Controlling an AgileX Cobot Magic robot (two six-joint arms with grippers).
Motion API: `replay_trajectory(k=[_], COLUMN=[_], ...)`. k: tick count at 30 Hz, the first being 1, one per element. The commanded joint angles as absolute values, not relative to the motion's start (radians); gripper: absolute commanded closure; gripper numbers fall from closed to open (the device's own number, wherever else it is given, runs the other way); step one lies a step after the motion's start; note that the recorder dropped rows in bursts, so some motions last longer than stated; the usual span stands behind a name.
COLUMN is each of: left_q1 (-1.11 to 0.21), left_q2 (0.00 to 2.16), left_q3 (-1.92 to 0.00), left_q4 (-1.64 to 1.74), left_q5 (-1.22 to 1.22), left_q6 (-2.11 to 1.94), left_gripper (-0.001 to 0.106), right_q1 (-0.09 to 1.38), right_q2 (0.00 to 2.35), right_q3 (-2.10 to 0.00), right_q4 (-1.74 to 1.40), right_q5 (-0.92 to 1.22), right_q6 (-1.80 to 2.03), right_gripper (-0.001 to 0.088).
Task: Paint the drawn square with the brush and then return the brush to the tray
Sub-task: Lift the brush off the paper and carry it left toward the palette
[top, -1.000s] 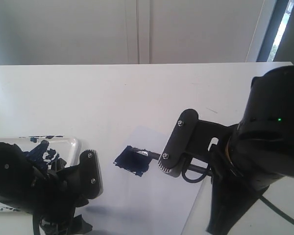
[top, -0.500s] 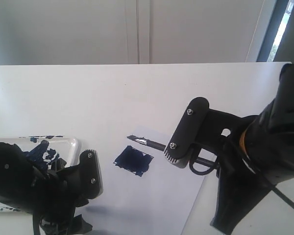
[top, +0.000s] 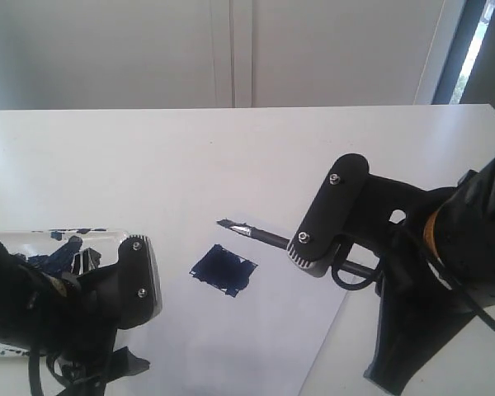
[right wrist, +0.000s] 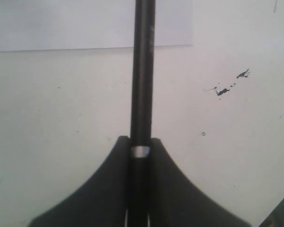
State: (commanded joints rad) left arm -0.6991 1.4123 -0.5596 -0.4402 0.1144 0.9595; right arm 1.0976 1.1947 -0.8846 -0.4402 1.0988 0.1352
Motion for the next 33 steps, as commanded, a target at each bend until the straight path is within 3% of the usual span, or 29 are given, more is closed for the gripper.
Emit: replay_trajectory(k=[5,9,19,33], left_q1=[-0.699,-0.699,-0.701,-0.701], left_q2=[1.381,1.372,1.372,1.372], left_q3=[-0.560,-0.560,-0.560,-0.560], left_q4=[-0.440,-0.440,-0.440,-0.440], left_q5=[0.123,0.120,0.117,0.158], left_q6=[0.937,0.937,0.911,0.911], left_gripper=[0.062,0.063,0.077,0.078], right_q1=[1.098,1.098,1.098,1.098], right_q2=[1.195,1.195,1.215,1.340], right_q3=[-0.885,-0.885,-0.885,-0.885], right_q4=[-0.438,-0.438,-0.446,-0.514], right_q5=[1.097,1.073,0.933,0.737], right_q6=[0.137,0.137,0.129,-0.070], right_gripper=[0.0868,0.0868,0.0868,0.0868])
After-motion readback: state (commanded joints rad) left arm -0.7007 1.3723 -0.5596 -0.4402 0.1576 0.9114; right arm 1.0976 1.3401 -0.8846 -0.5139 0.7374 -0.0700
